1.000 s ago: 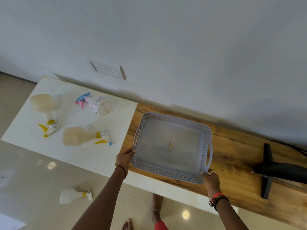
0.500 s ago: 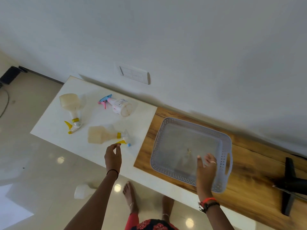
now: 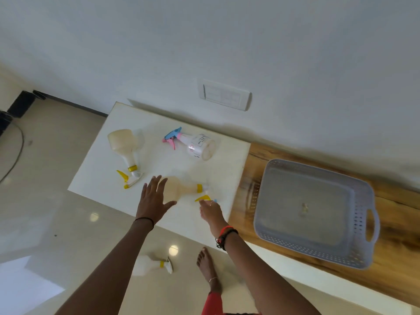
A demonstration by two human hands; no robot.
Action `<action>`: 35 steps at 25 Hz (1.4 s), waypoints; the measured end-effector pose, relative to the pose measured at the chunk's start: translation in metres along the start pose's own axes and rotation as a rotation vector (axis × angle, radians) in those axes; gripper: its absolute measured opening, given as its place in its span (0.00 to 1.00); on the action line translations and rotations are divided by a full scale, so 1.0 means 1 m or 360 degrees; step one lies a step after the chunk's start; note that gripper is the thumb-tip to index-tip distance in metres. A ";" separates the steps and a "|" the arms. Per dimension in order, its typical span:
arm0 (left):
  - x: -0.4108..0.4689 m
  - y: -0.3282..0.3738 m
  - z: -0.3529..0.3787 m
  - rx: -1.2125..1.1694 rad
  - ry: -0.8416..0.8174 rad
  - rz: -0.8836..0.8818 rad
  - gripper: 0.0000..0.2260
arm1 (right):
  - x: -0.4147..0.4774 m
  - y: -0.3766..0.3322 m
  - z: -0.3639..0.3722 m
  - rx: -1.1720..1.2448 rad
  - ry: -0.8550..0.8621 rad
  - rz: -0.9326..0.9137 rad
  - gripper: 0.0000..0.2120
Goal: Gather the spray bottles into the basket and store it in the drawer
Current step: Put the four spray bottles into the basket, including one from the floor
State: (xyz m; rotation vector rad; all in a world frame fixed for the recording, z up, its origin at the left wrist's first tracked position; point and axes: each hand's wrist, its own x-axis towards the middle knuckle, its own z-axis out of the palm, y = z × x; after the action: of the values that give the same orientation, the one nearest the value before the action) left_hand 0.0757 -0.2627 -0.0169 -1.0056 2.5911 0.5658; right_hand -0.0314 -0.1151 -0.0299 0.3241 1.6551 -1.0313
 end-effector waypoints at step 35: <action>-0.032 0.140 0.010 -0.0825 0.0067 0.0187 0.42 | -0.043 -0.017 -0.107 0.0922 -0.0308 -0.0198 0.16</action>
State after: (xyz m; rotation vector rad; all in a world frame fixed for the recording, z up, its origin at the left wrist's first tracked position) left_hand 0.0032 -0.1452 0.0224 -1.0155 2.6072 1.3071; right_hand -0.0969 -0.0314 0.0176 0.4859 1.1902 -1.5810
